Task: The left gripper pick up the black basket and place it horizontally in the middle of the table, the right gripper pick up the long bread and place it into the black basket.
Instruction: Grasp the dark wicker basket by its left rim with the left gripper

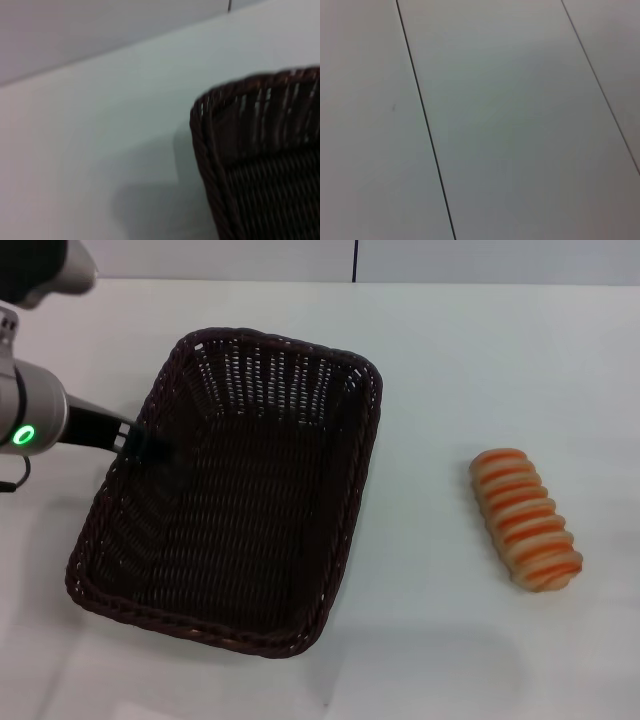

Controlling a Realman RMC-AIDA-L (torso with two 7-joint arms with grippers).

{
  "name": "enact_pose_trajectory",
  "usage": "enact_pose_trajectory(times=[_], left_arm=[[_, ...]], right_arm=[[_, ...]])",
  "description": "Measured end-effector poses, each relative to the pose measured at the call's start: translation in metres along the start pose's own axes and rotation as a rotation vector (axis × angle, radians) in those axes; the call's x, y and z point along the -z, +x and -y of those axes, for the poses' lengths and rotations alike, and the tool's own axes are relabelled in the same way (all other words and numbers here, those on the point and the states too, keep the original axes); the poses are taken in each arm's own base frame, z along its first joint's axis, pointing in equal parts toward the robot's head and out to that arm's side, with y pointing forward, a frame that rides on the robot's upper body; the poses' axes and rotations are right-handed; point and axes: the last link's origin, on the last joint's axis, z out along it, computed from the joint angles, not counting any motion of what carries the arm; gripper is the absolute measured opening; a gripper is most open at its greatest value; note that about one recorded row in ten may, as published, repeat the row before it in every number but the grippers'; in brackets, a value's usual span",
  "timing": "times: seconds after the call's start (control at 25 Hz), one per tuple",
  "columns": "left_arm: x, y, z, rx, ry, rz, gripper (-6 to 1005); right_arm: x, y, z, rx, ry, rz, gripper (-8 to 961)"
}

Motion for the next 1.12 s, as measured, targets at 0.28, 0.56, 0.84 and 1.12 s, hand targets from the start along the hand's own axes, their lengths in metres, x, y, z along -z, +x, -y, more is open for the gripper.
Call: enact_pose_trajectory(times=[0.28, 0.56, 0.84, 1.12], left_arm=[[-0.018, -0.006, -0.002, -0.001, -0.020, 0.094, 725], [-0.018, -0.005, -0.003, -0.045, -0.019, 0.118, 710], [-0.015, 0.000, -0.006, -0.124, -0.037, 0.109, 366], [-0.014, 0.013, -0.016, -0.246, -0.156, 0.061, 251]], right_arm=[[0.000, 0.000, -0.001, -0.002, -0.001, 0.000, 845], [-0.001, 0.000, 0.000, -0.001, -0.001, 0.001, 844], [-0.001, 0.000, -0.001, -0.001, -0.003, 0.002, 844], [-0.002, 0.000, 0.000, 0.003, -0.006, 0.003, 844]])
